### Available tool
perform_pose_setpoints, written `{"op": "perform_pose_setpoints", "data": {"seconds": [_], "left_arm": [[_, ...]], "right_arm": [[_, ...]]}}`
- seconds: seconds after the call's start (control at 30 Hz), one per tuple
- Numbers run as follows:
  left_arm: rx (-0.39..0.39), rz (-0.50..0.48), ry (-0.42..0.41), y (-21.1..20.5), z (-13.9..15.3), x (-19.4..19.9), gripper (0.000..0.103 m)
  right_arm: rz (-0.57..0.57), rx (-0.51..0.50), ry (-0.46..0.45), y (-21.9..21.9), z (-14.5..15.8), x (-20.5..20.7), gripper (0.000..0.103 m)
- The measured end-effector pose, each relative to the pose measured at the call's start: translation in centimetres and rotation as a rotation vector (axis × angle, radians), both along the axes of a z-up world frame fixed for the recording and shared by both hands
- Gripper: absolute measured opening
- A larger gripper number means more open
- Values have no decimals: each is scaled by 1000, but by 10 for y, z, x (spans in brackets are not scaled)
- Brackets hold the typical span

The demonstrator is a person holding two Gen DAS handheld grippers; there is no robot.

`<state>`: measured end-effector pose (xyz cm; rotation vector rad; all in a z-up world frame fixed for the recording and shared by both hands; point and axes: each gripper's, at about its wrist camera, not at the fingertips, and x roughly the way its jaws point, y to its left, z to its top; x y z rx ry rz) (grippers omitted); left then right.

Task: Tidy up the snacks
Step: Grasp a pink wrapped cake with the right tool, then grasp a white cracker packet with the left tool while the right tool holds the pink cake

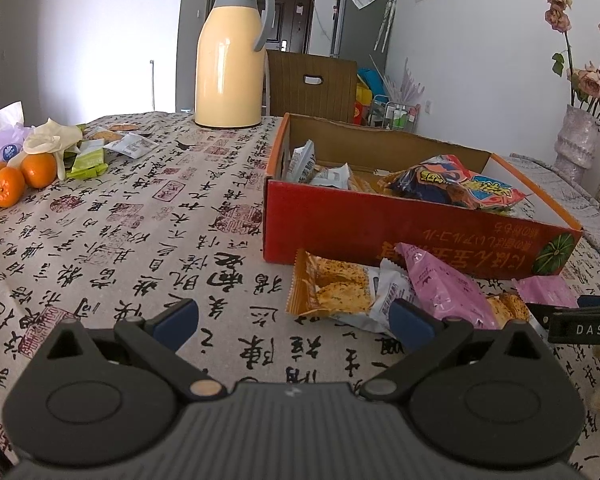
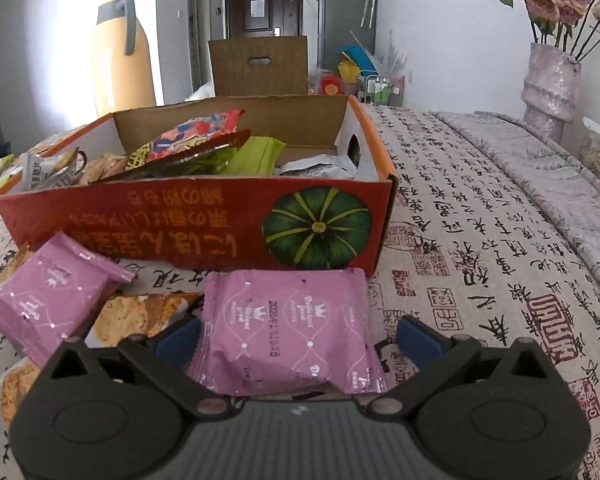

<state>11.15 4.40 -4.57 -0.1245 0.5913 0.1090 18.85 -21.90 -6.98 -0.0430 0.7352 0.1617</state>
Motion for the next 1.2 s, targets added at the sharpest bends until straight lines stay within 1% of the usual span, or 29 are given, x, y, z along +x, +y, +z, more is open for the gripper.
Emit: {"op": "perform_pose_setpoints", "data": {"seconds": [0.1, 0.13, 0.17, 0.2, 0.27, 0.37, 0.4, 0.57, 0.7, 0.83, 1.0, 1.2], "left_arm": [[0, -1, 1, 0, 0, 0, 103], [-1, -1, 1, 0, 0, 0, 103], [-2, -2, 1, 0, 0, 0, 103], [-3, -2, 1, 0, 0, 0, 103], [-6, -4, 2, 1, 0, 0, 103], [-8, -4, 3, 1, -1, 1, 103], [-9, -4, 3, 1, -1, 1, 103], [-10, -2, 2, 1, -1, 1, 103], [-4, 8, -3, 0, 0, -1, 103], [13, -17, -18, -7, 8, -9, 103], [-2, -82, -4, -25, 12, -19, 103], [33, -187, 25, -60, 8, -23, 103]], "right_arm": [[9, 6, 1, -1, 1, 0, 103], [12, 12, -2, -2, 1, 0, 101], [16, 14, -11, -2, 2, -2, 92], [24, 18, -23, -1, 4, -4, 85], [28, 17, -31, -1, 5, -7, 74], [36, 29, -50, -3, 8, -14, 65], [36, 30, -59, -4, 10, -18, 64], [15, 49, -122, -11, 19, -40, 63], [-23, 81, -178, -20, 24, -62, 63], [-42, 102, -211, -28, 26, -82, 63], [-48, 129, -232, -36, 27, -100, 63], [-47, 172, -229, -46, 21, -112, 64]]}}
